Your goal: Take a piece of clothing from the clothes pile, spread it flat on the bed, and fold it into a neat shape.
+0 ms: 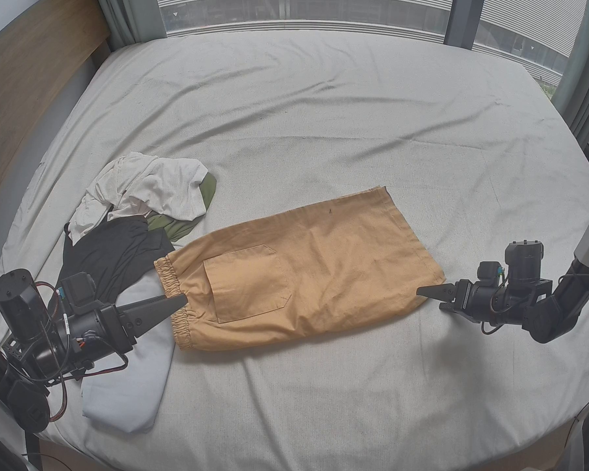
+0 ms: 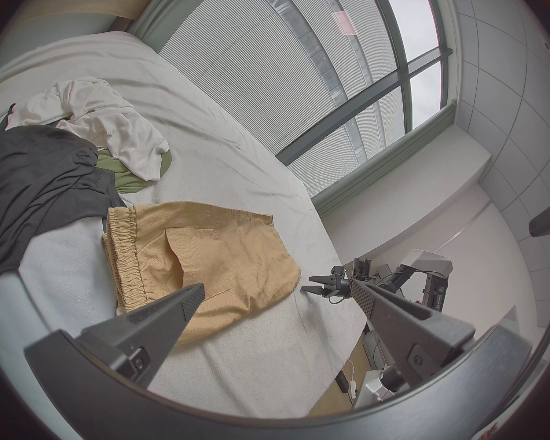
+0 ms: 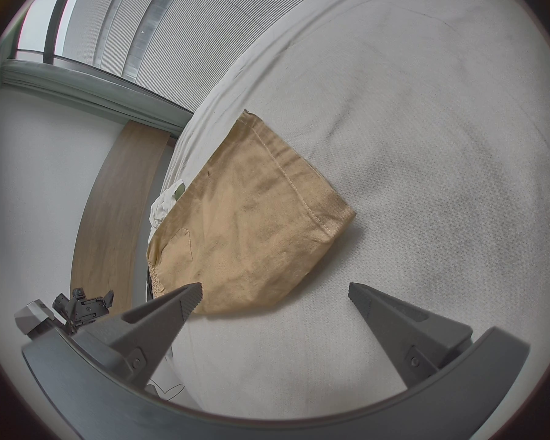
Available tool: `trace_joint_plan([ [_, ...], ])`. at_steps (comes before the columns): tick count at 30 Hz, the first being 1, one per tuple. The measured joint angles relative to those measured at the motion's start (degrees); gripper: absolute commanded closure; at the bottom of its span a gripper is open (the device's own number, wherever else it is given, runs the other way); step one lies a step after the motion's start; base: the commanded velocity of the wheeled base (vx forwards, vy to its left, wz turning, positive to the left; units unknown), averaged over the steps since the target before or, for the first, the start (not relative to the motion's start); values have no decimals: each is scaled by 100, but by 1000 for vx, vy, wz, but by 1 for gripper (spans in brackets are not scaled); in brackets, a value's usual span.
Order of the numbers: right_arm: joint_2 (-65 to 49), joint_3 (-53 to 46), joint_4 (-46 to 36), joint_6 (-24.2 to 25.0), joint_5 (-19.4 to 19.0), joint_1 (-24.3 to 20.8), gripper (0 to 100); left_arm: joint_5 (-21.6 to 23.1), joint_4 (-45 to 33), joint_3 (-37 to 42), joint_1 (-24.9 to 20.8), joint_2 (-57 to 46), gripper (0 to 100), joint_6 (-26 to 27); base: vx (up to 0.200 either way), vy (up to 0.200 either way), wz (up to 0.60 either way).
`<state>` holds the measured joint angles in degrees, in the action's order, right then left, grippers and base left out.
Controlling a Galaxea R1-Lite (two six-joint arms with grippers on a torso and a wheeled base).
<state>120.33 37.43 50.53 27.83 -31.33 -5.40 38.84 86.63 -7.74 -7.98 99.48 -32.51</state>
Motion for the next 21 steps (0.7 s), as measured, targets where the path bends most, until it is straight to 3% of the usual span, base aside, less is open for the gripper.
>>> trace_joint_plan([
  [6, 295, 116, 658, 35, 79, -27, 0, 2, 0, -2, 0, 2, 0, 5, 0, 0, 0],
  [13, 699, 212, 1609, 558, 276, -154, 0, 2, 0, 2, 0, 2, 0, 11, 0, 0, 0],
  [21, 1167, 341, 2186, 756, 427, -394, 0, 0, 2, 2, -2, 6, 0, 16, 0, 0, 0],
])
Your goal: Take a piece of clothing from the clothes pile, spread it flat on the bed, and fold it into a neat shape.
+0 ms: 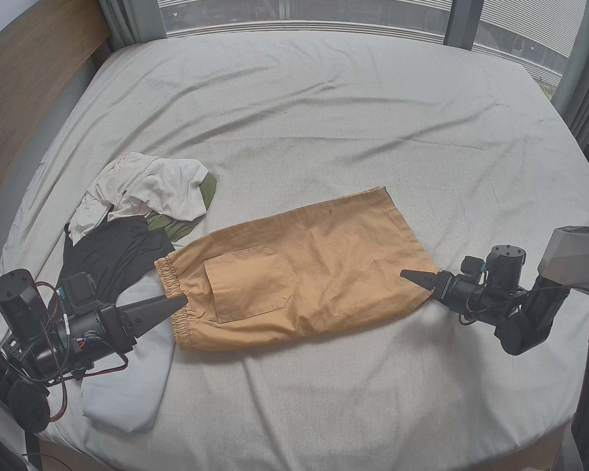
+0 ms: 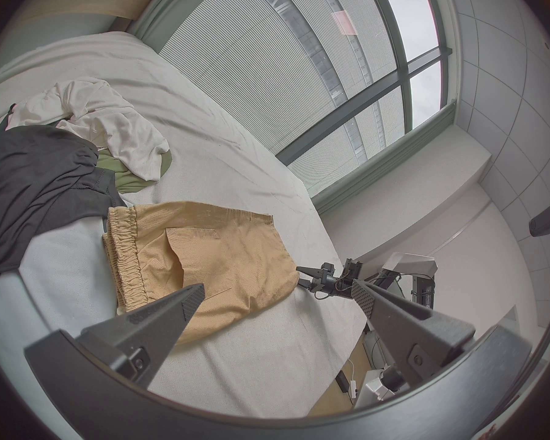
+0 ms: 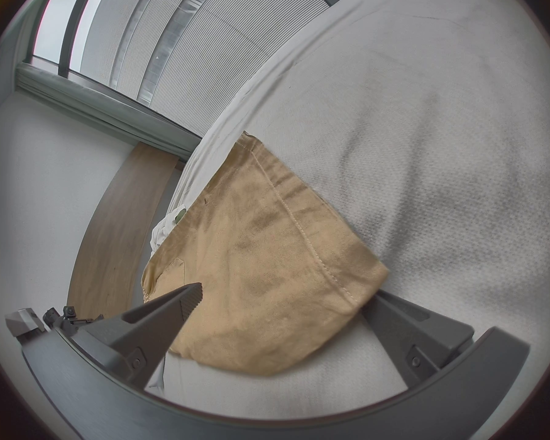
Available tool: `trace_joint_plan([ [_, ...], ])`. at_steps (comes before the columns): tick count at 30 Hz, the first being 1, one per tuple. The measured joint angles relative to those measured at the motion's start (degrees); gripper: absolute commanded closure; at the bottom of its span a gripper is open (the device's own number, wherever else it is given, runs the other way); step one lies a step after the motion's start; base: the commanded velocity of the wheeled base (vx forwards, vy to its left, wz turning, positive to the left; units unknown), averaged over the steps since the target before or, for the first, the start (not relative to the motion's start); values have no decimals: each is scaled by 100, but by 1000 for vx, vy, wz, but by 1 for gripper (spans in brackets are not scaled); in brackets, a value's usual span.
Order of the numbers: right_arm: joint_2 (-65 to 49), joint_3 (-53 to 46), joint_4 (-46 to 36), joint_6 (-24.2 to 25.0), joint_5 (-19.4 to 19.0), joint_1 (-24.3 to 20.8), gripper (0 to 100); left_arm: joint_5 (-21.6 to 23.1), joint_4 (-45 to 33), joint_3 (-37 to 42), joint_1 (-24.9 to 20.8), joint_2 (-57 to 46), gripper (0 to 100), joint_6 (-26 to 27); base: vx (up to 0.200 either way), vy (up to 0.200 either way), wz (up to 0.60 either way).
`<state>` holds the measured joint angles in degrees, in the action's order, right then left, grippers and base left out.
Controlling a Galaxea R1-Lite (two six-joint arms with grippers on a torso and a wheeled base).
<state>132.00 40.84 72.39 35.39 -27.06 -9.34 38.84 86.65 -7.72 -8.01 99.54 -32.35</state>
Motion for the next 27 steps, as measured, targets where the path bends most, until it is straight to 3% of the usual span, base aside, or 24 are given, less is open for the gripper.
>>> trace_joint_plan([
  [13, 645, 279, 1358, 600, 252, -234, 0, 5, -2, -2, -4, 0, 0, 1, 0, 0, 0],
  [25, 909, 393, 1621, 767, 286, -347, 0, 2, -2, -2, -39, 7, 0, -5, 0, 0, 0],
  [26, 916, 397, 1626, 772, 284, -350, 100, 2, 0, -2, -43, 10, 0, -5, 0, 0, 0],
  [27, 923, 404, 1621, 774, 286, -352, 100, 7, -2, -2, -48, 11, 0, -5, 0, 0, 0],
])
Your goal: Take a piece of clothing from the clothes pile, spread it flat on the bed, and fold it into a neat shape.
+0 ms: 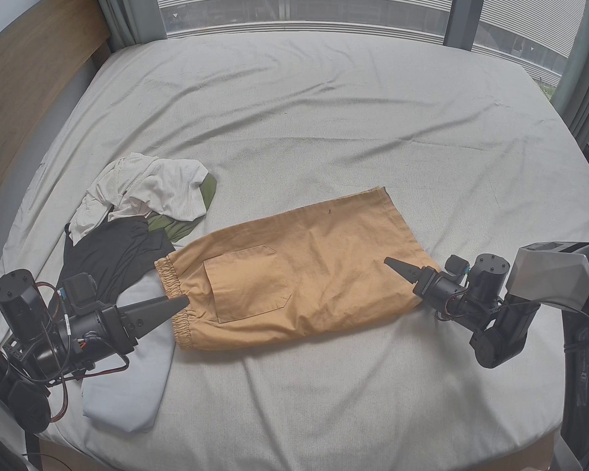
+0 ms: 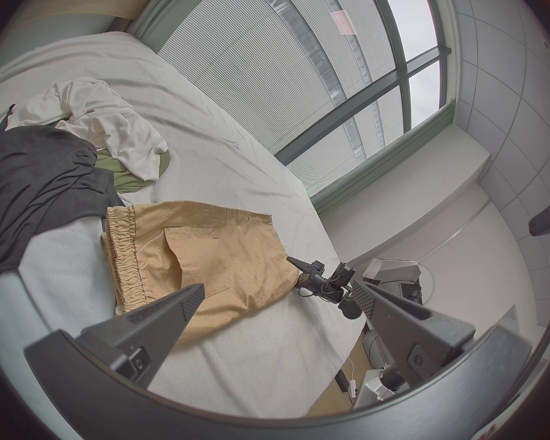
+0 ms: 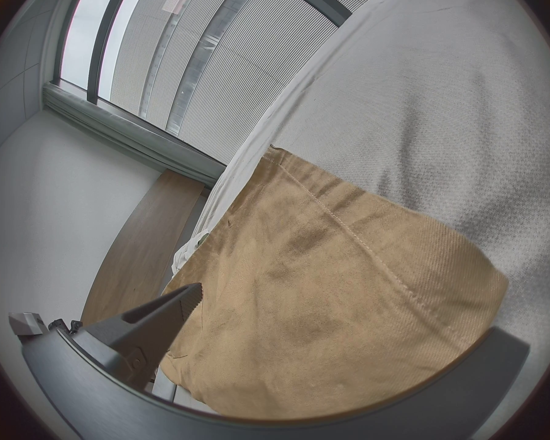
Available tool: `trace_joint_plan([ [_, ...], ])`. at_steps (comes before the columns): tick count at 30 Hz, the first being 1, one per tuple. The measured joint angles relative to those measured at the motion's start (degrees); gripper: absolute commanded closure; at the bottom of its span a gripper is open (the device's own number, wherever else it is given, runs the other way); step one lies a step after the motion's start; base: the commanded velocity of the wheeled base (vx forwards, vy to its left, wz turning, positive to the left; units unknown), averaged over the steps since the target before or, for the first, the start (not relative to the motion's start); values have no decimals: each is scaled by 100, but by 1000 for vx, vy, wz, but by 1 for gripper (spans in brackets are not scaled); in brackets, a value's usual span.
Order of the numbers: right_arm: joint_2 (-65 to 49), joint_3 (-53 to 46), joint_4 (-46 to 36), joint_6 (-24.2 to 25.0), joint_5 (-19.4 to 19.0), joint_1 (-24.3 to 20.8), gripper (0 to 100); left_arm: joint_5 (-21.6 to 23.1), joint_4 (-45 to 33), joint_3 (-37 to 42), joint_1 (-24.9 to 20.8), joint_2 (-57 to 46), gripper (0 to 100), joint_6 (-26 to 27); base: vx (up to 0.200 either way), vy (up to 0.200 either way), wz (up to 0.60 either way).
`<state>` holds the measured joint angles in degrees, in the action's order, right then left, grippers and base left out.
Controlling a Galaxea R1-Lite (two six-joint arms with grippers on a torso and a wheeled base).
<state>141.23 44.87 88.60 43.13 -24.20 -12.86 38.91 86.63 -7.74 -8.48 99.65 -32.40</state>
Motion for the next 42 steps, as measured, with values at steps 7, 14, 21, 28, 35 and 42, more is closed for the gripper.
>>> trace_joint_plan([
  [7, 48, -12, -93, 26, -10, -11, 100, -2, 0, 0, -2, 5, 0, 0, 0, 0, 0],
  [14, 56, -87, -61, 20, -16, -34, 100, -7, 0, 0, -2, 5, 0, -9, 0, 0, 0],
  [21, -106, -566, -52, -293, -7, -144, 100, -5, 0, 15, -30, 5, 0, -11, 0, 0, 0],
  [28, -333, -1340, -39, -900, 182, -174, 100, -2, -9, 41, -41, 18, 0, -16, 0, 0, 0],
  [35, -685, -1853, -46, -961, 373, -138, 100, -7, -6, 52, -107, 94, 0, -16, 0, 0, 0],
  [42, -895, -2098, -39, -969, 657, -69, 100, -7, -6, 83, -166, 123, 0, -13, 0, 0, 0],
])
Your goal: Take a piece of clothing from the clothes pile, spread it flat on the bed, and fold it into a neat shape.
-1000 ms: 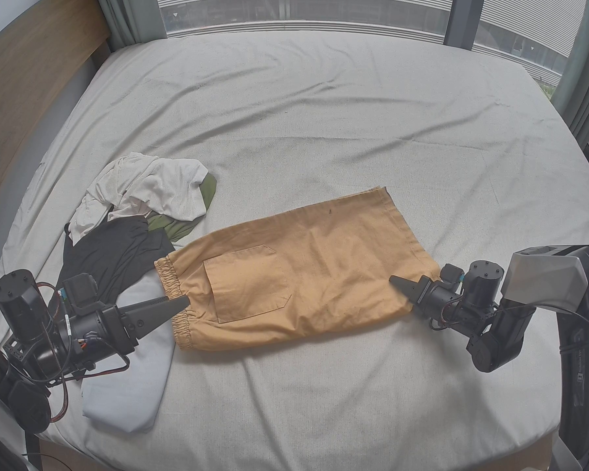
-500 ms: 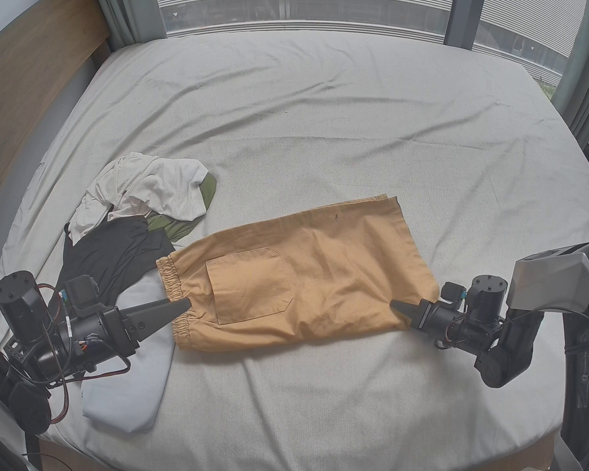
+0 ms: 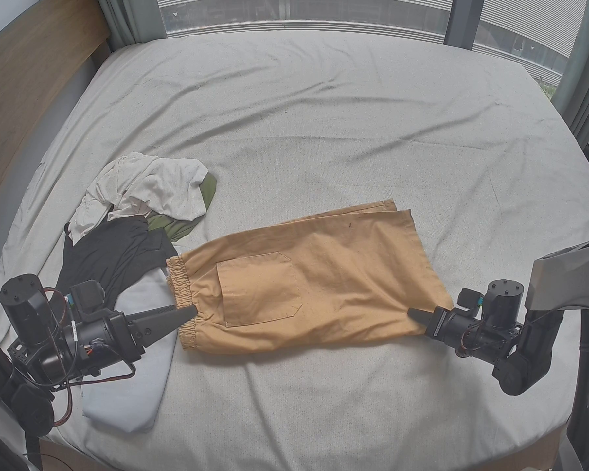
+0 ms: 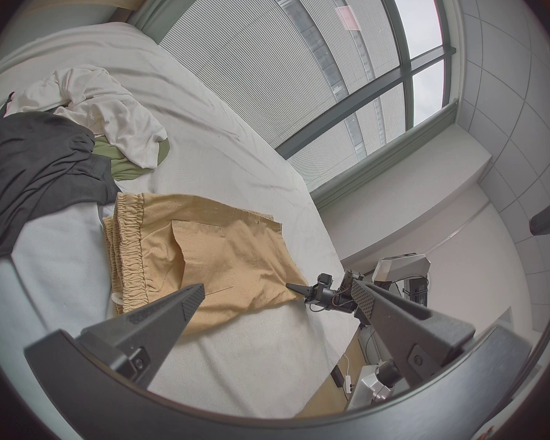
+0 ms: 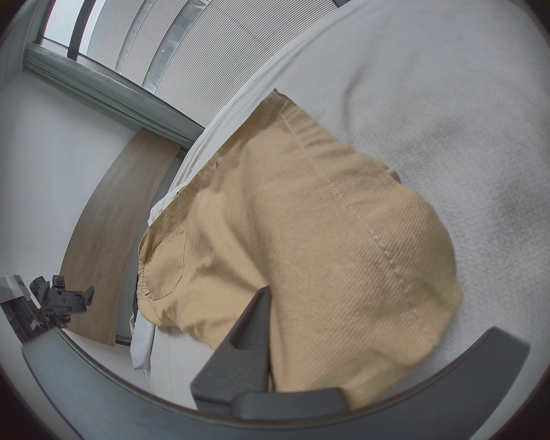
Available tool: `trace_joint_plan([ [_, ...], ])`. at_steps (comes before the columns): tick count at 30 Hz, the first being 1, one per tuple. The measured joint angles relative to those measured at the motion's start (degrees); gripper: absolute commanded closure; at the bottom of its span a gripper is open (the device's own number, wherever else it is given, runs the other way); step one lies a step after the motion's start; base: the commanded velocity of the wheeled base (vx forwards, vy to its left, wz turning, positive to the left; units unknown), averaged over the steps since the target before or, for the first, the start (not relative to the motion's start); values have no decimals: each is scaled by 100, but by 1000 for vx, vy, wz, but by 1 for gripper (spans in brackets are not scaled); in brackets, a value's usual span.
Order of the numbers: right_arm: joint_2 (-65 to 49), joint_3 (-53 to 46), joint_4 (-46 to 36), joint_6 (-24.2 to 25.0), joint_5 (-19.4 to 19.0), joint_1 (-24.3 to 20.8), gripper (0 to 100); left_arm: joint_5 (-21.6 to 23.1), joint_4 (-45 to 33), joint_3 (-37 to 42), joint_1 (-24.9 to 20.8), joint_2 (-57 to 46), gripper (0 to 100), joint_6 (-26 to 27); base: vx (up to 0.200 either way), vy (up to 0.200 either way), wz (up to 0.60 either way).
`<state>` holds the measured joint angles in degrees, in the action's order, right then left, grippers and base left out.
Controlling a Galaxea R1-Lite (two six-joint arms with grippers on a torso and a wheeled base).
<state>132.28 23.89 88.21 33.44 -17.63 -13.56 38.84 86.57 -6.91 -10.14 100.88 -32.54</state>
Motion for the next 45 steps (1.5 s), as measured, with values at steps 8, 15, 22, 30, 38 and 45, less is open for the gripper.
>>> trace_joint_plan([
  [8, -157, -279, 4, -22, 23, 238, 100, -11, 11, 33, -46, 210, 0, 49, 0, 0, 0],
  [15, -356, -581, 2, -110, -10, 444, 100, -149, 195, 77, -208, 649, 0, 104, 0, 0, 0],
  [22, -467, -830, 0, -227, -43, 577, 100, -325, 222, 144, -394, 1006, 0, 150, 0, 0, 0],
  [30, -562, -1248, 4, -574, -145, 717, 100, -488, 222, 155, -505, 1484, 0, 574, 0, 0, 0],
  [38, -670, -1607, 4, -766, -271, 935, 100, -494, 226, 143, -562, 1720, 0, 600, 0, 0, 0],
  [45, -734, -1665, 0, -779, -363, 1017, 100, -564, 230, 105, -575, 1932, 0, 613, 0, 0, 0],
])
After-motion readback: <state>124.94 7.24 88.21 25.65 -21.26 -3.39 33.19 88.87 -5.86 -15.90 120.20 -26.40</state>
